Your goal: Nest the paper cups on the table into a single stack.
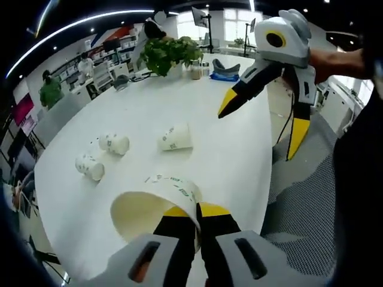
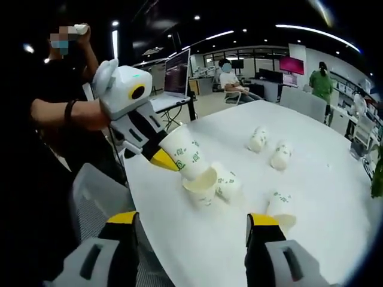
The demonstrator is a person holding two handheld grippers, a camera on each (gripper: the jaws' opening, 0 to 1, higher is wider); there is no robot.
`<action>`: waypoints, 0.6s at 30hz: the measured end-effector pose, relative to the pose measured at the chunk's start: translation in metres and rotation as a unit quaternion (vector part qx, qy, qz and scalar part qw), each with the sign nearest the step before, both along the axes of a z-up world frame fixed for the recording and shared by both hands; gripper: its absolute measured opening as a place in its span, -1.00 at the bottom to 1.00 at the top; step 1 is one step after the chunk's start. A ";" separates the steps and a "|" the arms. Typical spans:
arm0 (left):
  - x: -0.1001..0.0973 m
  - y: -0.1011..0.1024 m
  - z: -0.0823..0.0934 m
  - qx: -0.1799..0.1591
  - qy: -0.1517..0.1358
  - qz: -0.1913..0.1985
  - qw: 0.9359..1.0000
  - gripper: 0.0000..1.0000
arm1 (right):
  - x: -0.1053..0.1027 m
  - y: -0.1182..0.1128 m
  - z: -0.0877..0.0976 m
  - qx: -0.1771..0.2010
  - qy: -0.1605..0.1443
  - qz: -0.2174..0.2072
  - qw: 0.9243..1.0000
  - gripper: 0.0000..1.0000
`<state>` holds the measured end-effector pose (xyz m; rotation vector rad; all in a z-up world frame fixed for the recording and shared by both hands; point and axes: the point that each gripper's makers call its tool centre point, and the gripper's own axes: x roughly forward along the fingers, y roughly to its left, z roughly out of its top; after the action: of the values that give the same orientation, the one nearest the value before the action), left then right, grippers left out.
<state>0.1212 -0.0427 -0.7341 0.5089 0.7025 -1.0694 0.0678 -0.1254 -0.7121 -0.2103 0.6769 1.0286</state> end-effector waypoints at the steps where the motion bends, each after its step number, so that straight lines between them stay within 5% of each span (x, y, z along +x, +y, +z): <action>1: -0.001 -0.001 -0.001 0.004 0.001 -0.002 1.000 -1.00 | -0.001 0.000 0.000 0.002 0.000 -0.001 1.000 0.46; 18: 0.003 0.001 -0.002 0.025 -0.001 0.012 1.000 -1.00 | -0.005 -0.001 -0.007 0.005 0.017 0.005 1.000 0.47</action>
<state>0.1245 -0.0414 -0.7362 0.5437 0.7332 -1.0305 0.0629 -0.1260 -0.7195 -0.1885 0.7033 1.0473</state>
